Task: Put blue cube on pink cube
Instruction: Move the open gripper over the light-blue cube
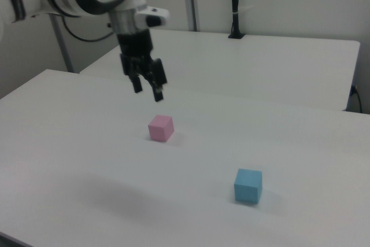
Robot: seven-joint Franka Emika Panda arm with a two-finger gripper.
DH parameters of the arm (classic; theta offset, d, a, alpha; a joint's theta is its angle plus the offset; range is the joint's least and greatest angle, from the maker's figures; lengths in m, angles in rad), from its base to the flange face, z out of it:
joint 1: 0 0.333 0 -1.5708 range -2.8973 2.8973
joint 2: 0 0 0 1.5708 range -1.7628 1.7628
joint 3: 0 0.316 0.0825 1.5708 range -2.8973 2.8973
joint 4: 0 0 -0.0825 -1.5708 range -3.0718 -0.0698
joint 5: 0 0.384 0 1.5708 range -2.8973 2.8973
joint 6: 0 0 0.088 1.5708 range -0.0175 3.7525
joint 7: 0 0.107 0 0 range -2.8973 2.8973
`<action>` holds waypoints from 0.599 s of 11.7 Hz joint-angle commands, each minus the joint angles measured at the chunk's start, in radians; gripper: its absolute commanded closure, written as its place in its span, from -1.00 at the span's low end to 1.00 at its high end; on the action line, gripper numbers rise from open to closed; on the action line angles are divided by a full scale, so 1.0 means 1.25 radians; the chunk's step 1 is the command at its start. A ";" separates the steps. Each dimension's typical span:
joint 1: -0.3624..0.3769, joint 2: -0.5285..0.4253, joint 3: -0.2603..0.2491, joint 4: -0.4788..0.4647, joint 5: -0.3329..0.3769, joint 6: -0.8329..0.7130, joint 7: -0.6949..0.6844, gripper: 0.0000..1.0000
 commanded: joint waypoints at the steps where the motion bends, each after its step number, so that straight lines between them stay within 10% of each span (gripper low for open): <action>1: -0.071 0.000 -0.057 -0.029 0.002 0.004 0.001 -1.00; 4: -0.074 0.012 -0.176 -0.103 0.076 0.194 0.091 -1.00; 7: -0.117 0.133 -0.191 -0.123 0.110 0.436 0.339 -1.00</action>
